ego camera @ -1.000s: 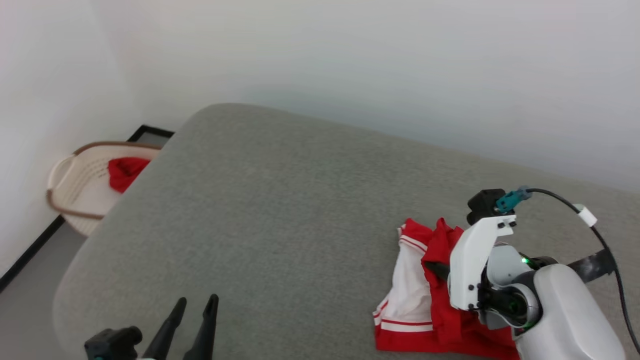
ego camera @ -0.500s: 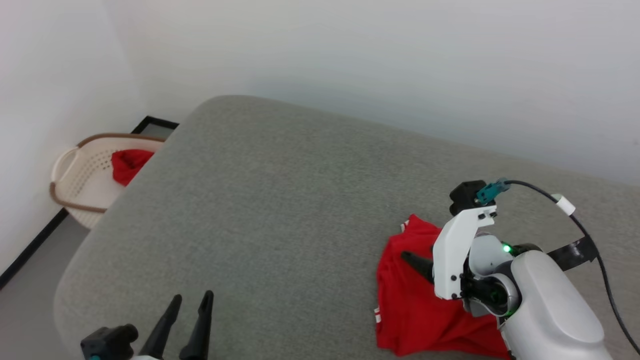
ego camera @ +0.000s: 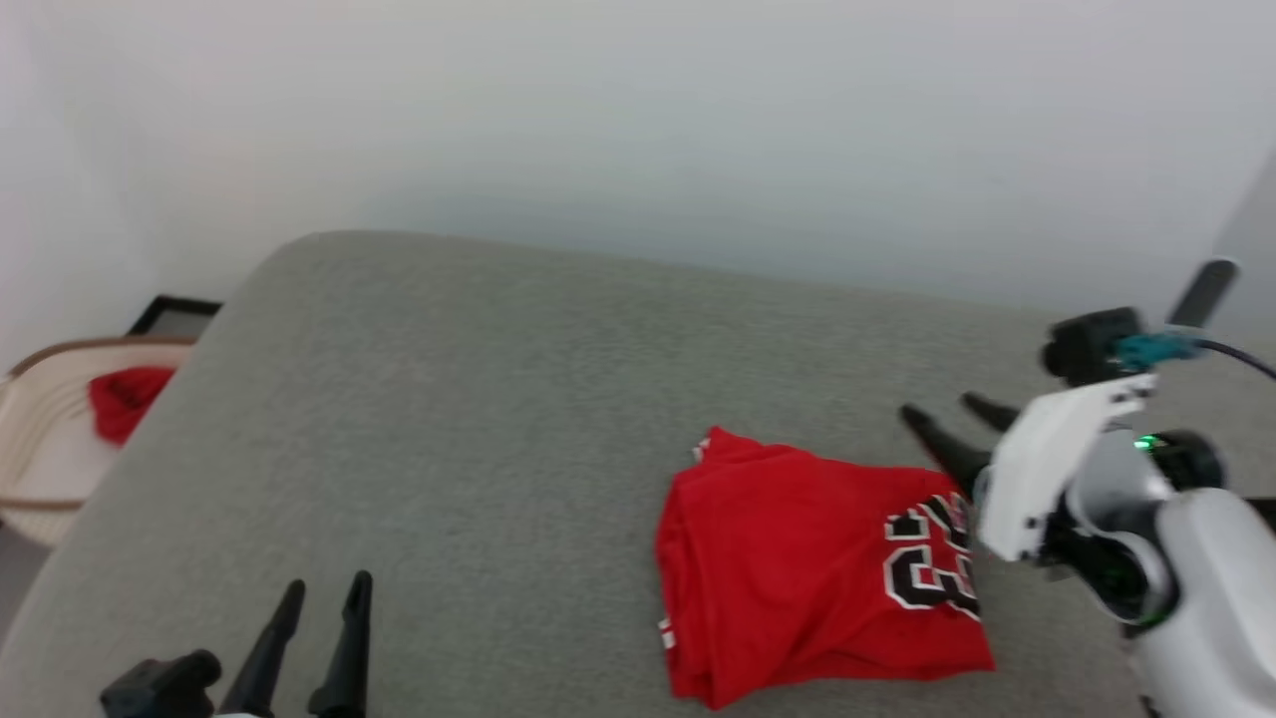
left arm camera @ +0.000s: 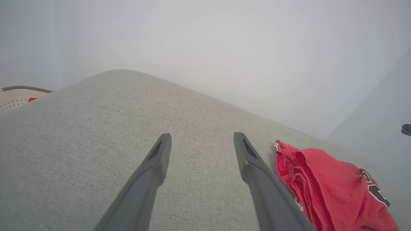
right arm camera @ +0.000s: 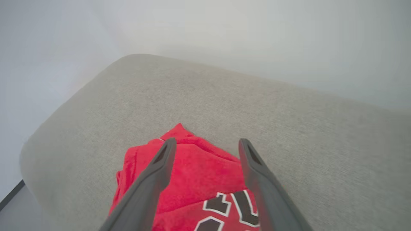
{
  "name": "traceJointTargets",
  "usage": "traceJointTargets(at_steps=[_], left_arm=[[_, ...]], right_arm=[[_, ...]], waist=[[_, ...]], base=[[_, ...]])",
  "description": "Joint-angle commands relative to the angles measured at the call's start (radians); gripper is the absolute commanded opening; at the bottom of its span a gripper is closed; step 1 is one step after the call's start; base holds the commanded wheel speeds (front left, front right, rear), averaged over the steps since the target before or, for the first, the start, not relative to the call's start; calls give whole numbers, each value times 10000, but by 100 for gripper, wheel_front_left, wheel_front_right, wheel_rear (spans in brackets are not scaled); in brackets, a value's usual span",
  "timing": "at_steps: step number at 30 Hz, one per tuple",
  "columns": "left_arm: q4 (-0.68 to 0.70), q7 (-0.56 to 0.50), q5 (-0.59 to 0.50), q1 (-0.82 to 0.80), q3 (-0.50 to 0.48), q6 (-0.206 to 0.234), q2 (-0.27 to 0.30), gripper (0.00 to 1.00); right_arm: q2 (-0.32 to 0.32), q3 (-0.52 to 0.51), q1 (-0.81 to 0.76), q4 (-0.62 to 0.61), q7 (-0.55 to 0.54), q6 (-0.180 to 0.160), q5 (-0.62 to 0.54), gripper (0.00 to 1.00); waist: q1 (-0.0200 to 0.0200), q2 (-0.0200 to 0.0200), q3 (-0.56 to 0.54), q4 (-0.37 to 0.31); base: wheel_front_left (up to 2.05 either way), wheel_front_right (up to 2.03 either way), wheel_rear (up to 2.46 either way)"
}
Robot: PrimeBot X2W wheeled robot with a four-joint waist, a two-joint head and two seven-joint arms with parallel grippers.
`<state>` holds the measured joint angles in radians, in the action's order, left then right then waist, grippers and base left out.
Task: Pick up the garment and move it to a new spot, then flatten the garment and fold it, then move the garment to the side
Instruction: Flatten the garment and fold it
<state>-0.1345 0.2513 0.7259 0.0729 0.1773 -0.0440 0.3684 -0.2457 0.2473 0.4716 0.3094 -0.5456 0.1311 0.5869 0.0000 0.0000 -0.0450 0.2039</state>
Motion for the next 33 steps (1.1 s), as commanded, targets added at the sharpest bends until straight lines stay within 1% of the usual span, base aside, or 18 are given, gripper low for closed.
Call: traceJointTargets(at_steps=[1,4,5,9,16,20,28,33], left_arm=[[106,52,-92,111,-137,71,40,100],[244,87,-221,210,-316,125,96,100],[244,87,-221,210,-316,125,96,100],[373,103,-366,363,-512,179,158,100],[502,125,-598,582,-881,95,201,100],[487,131,-782,702,-1134,-21,178,100],[528,118,-1128,781,-1503,-154,92,100],[547,117,-1325,909,-1769,-217,60,100]], right_arm=[[-285,-31,-306,-278,469,-8,14,100],[-732,-145,-690,-682,1280,-8,22,100],[-732,-145,-690,-682,1280,-8,22,100],[-1329,-156,-1322,-1095,2406,-8,-199,100],[-1966,-102,-2312,-1501,4511,-8,-546,100],[-1997,-250,-2965,-1442,5560,-8,-632,100],[-1708,-608,-3790,-1402,6338,-8,-681,100],[-1538,-844,-4212,-1459,6581,-8,-829,100]], waist=[[0,0,-49,-731],[0,0,-43,-1133],[0,0,-43,-1133],[0,0,-38,-1583],[0,0,-71,-2128],[0,0,-178,-2315],[0,0,-295,-2422],[0,0,-318,-2460]], base=[[0,0,0],[0,0,0],[0,0,0],[0,0,0],[0,0,0],[0,0,0],[0,0,0],[0,0,0]])
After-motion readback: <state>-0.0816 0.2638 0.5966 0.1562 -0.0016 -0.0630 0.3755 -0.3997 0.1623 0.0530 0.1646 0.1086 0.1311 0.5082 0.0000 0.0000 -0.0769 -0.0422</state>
